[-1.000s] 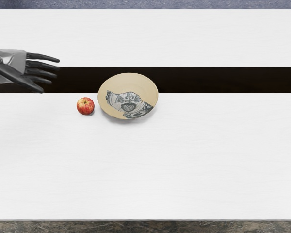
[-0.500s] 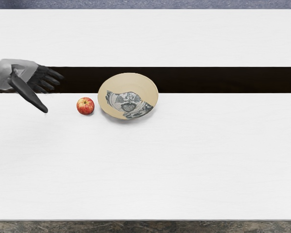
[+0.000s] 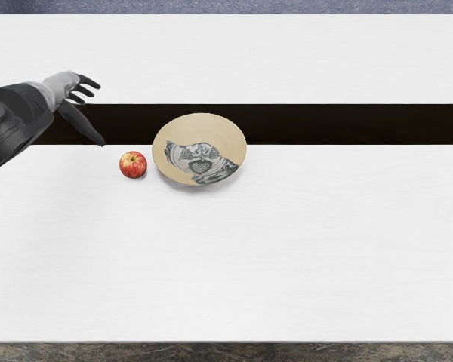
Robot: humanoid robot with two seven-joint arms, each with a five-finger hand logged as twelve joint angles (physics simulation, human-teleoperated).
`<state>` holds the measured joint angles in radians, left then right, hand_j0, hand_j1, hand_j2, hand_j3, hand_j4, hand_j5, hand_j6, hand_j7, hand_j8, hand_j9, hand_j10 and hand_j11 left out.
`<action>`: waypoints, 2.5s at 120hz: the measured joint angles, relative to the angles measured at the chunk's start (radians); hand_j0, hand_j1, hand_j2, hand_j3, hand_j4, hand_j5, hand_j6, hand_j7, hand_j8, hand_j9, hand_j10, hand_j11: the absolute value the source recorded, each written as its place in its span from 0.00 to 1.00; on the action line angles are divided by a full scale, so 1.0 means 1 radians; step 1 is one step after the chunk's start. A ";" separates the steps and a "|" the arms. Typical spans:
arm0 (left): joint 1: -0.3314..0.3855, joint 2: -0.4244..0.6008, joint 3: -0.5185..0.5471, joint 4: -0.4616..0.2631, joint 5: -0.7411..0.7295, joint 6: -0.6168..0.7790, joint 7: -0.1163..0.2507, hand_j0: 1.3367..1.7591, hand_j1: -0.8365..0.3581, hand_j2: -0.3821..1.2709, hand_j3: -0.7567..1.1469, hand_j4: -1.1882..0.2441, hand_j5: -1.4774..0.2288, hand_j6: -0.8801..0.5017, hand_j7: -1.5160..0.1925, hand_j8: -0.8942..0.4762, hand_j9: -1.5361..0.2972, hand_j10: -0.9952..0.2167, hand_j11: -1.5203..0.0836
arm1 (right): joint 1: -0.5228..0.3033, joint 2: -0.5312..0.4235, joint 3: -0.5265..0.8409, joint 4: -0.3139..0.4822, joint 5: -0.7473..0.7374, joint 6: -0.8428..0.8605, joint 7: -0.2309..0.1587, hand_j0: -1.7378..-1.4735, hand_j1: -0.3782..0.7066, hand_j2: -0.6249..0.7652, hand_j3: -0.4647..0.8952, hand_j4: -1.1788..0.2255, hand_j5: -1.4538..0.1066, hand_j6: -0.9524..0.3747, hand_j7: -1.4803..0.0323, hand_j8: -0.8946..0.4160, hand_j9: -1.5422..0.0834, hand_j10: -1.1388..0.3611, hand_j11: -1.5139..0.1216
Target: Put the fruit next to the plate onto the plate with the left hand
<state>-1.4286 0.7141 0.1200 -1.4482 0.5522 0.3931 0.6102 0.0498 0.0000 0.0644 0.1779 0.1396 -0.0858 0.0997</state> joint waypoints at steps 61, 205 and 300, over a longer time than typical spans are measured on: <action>-0.179 -0.277 0.483 0.008 -0.220 0.214 0.001 0.76 0.75 0.26 0.40 0.66 0.68 0.46 0.70 0.47 0.66 0.62 0.75 | 0.001 0.000 0.000 0.000 0.000 0.000 0.000 0.30 0.07 0.44 0.34 0.81 0.90 0.69 0.95 0.66 0.92 0.74 0.90; -0.051 -0.631 0.505 0.430 -0.366 0.218 0.001 0.76 0.72 0.27 0.40 0.64 0.66 0.44 0.68 0.45 0.64 0.59 0.73 | 0.000 0.000 0.000 0.000 0.000 0.000 0.000 0.30 0.07 0.44 0.34 0.81 0.90 0.69 0.95 0.66 0.92 0.74 0.90; -0.049 -0.662 0.501 0.432 -0.362 0.218 0.001 0.76 0.55 0.24 0.51 0.53 0.54 0.33 0.57 0.37 0.53 0.47 0.61 | 0.000 0.000 0.000 0.000 0.000 0.000 0.000 0.30 0.07 0.44 0.34 0.81 0.90 0.69 0.95 0.66 0.92 0.74 0.90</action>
<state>-1.4780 0.0521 0.6208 -1.0167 0.1902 0.6110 0.6113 0.0497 0.0000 0.0644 0.1779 0.1396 -0.0858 0.0997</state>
